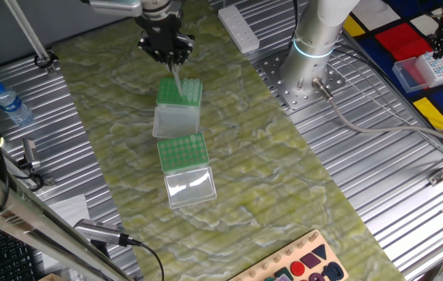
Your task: Transfer all large pipette tips from one holder to another
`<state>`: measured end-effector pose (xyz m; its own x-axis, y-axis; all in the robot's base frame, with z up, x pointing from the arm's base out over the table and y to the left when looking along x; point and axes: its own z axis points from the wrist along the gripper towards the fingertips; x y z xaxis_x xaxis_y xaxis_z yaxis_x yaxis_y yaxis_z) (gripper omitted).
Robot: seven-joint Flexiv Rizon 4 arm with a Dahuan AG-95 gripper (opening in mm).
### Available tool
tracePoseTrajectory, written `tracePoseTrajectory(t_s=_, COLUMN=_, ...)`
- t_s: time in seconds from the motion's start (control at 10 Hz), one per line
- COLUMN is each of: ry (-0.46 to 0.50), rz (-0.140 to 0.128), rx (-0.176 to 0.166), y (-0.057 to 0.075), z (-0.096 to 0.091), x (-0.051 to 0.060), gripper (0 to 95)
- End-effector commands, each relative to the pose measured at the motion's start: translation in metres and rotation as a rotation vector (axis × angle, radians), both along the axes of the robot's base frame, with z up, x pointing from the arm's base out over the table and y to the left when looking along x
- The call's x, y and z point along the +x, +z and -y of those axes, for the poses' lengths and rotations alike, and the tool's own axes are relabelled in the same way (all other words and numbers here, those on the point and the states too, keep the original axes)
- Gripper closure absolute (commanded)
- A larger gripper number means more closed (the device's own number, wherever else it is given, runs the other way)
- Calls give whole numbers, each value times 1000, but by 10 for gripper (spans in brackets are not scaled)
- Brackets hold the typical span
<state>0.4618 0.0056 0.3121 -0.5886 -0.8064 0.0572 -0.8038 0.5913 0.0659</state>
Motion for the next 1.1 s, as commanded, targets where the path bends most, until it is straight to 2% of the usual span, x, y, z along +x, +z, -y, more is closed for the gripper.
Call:
tracePoseTrajectory(t_s=0.1, ry=4, rz=2, rx=3, y=-5, z=3, x=2, gripper=950)
tracePoseTrajectory(t_s=0.5, ry=16, rz=3, rx=2, y=-13, z=6, x=2, gripper=950)
tracePoseTrajectory(t_s=1.1, ry=28, rz=7, rx=8, y=-21, z=9, x=-6, gripper=950)
